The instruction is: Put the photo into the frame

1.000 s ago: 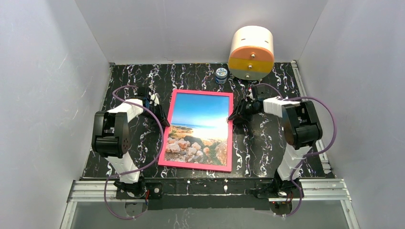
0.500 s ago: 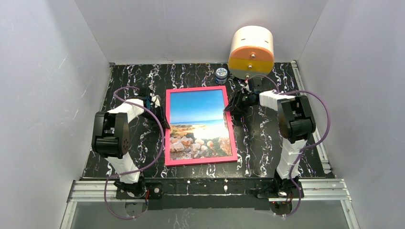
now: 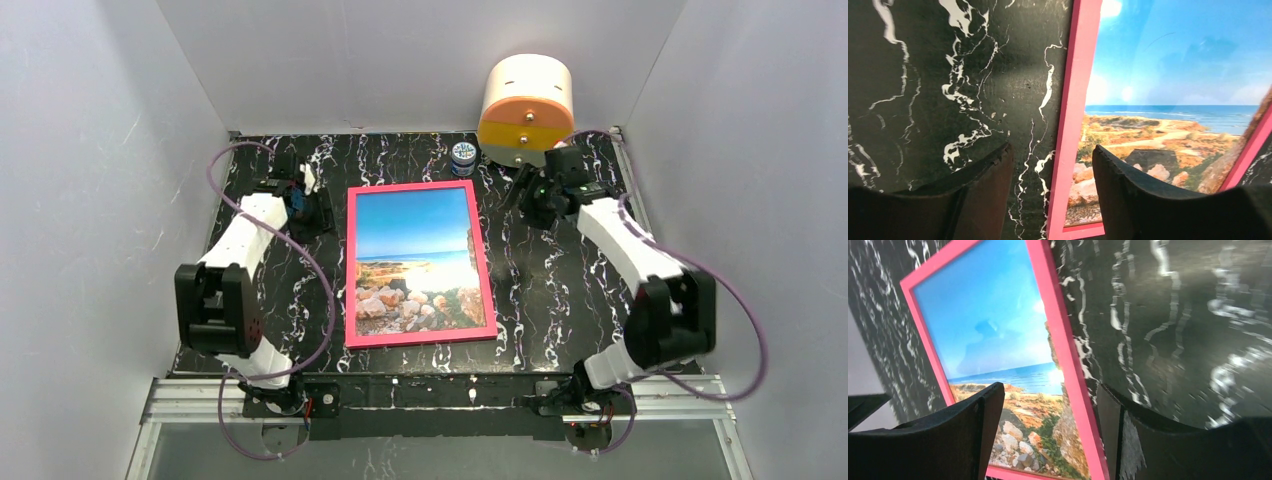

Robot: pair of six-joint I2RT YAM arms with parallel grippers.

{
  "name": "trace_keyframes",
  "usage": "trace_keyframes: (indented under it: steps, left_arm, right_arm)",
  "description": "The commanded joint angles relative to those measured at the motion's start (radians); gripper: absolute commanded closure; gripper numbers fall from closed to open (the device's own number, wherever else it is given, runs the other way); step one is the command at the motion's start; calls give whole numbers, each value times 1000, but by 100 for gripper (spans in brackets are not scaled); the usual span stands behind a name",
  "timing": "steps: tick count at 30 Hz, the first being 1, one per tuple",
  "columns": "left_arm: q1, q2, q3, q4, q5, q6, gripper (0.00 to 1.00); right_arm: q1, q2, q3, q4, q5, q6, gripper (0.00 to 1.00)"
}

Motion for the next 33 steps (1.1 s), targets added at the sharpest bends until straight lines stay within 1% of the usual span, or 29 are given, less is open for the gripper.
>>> trace_keyframes:
  steps: [1, 4, 5, 6, 7, 8, 9, 11, 16, 20, 24, 25, 29, 33]
  left_arm:
    - [4, -162, 48, -48, -37, 5, 40]
    - [3, -267, 25, -9, -49, -29, 34]
    - [3, -305, 12, 7, -60, -40, 30]
    - [3, -343, -1, 21, -80, -55, 16]
    - [3, -388, -22, 41, -98, -71, 4]
    - [3, -448, -44, 65, -104, -81, 2]
    - [3, -493, -70, 88, -110, -90, 2]
    - [3, -584, -119, 114, -171, -122, 2]
    - [2, -768, -179, 65, -346, -152, 2]
    - [2, -889, -183, 18, -449, -172, 2]
    - [2, -985, -138, -116, -654, -283, 2]
    - [2, -997, -118, -147, -691, -289, 2]
    - [2, -1012, -64, -217, -722, -274, 2]
    - [2, -1012, -52, -237, -704, -271, 2]
  right_arm:
    - [-5, -244, -2, -166, 347, 21, 23]
    - [-5, -395, -22, -222, 499, 10, 23]
    - [-5, -435, -21, -243, 542, 4, 23]
    - [-4, -471, -16, -264, 575, 3, 21]
    - [-5, -505, -10, -284, 600, 3, 14]
    - [-5, -535, -6, -296, 616, 2, 4]
    - [-5, -566, -5, -306, 627, 3, 2]
    - [-4, -616, 2, -329, 646, 20, 1]
    - [-5, -691, 36, -404, 720, 64, 1]
    - [-5, -744, 65, -432, 789, 68, 1]
    - [-5, -779, 85, -450, 836, 67, 1]
    - [-4, -783, 90, -458, 840, 71, 1]
    - [-5, -800, 90, -478, 848, 88, 1]
    - [-4, -806, 91, -485, 848, 91, 1]
